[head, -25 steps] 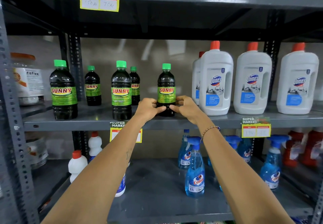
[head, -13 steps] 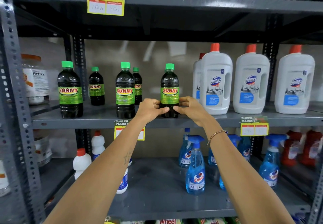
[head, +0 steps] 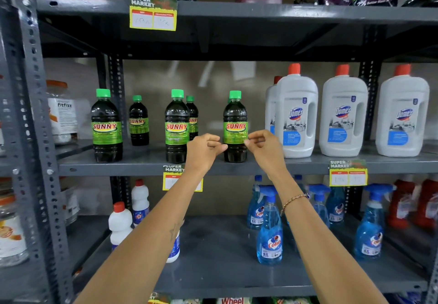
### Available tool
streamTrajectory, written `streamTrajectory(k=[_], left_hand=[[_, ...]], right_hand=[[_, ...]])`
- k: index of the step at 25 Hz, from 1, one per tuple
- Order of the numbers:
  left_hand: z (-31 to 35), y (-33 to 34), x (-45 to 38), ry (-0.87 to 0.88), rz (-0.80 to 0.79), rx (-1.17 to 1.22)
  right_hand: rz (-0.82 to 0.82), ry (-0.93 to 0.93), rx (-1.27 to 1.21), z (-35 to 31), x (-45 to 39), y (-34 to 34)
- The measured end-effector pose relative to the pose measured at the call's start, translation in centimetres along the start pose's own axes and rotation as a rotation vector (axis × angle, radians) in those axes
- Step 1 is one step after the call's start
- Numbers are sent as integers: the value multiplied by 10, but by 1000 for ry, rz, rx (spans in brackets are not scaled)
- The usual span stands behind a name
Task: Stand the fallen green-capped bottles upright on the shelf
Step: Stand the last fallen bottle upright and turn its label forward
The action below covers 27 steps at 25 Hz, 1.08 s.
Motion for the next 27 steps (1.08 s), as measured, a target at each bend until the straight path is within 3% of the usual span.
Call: streamTrajectory(k=[4, 9, 11, 13, 15, 21, 27], left_hand=[[-3, -41, 15, 67, 154, 51], [-34, -103, 18, 120, 385, -54], [-54, -109, 8, 34, 298, -130], [-72, -101, -2, -74, 70, -200], [-78, -94, -4, -78, -50, -250], [-73, -92, 0, -27, 24, -171], [-74, -91, 3, -34, 28, -149]], right_hand=[[-144, -99, -20, -34, 21, 44], [-225, -48, -59, -50, 28, 102], [-253, 29, -82, -47, 26, 117], [-367, 132, -128, -41, 26, 135], [-451, 176, -96, -35, 27, 149], [-303, 196, -95, -23, 23, 149], [-326, 202, -101, -18, 22, 148]])
Point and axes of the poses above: each hand's wrist, its own x-axis away from the middle knuckle, its own y-axis out of the palm, z = x × y, the point moved 6 cm from there along -x, towards the middle knuckle, and after that the axes turned 6 degrees about -x, right-handed, at the moved point
